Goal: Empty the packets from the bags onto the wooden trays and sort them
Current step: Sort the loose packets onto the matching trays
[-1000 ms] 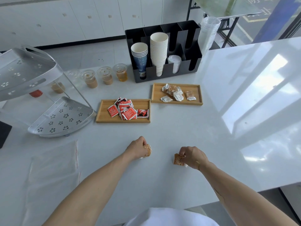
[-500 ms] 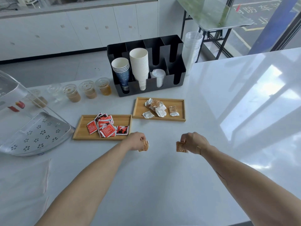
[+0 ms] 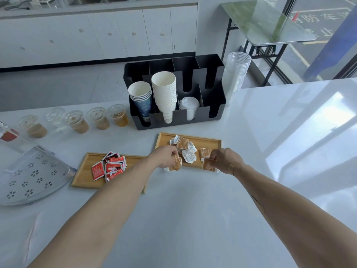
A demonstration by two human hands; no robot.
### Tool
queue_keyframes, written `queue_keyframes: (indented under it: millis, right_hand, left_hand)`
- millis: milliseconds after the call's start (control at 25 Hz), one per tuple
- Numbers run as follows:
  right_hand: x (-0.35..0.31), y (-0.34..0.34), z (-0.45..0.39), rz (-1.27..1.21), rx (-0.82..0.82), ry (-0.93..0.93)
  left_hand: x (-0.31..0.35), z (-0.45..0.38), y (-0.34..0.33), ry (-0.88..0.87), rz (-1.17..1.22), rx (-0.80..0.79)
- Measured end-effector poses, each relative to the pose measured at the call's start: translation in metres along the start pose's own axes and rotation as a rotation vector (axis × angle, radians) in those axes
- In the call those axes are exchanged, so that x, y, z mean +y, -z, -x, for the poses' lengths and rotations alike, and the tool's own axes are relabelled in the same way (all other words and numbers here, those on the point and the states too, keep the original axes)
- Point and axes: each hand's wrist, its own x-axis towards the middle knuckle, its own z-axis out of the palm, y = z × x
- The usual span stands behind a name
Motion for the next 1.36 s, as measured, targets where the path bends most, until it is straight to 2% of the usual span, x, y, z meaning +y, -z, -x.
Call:
queue_keyframes:
  millis: [520,840,1080,1360]
  right_hand:
    - [0.003,-0.024,-0.087,0.041,-0.004,0.028]
    - [0.008,-0.041,-0.093,0.158,0.164,0.053]
    - [0.004,-0.036,-0.072,0.17,0.18,0.033]
    - [-0.004,-0.023,-0.02,0.213,0.05,0.046]
  left_hand:
    - [-0.028,-0.078,0.001,0.054,-0.019,0.061]
    - [-0.03,-0.077,-0.01,0.043,-0.042,0.239]
    - [-0.025,-0.055,-0.015,0.081,-0.074,0.372]
    - [-0.028,0.001,-0.023,0.136,-0.027,0.2]
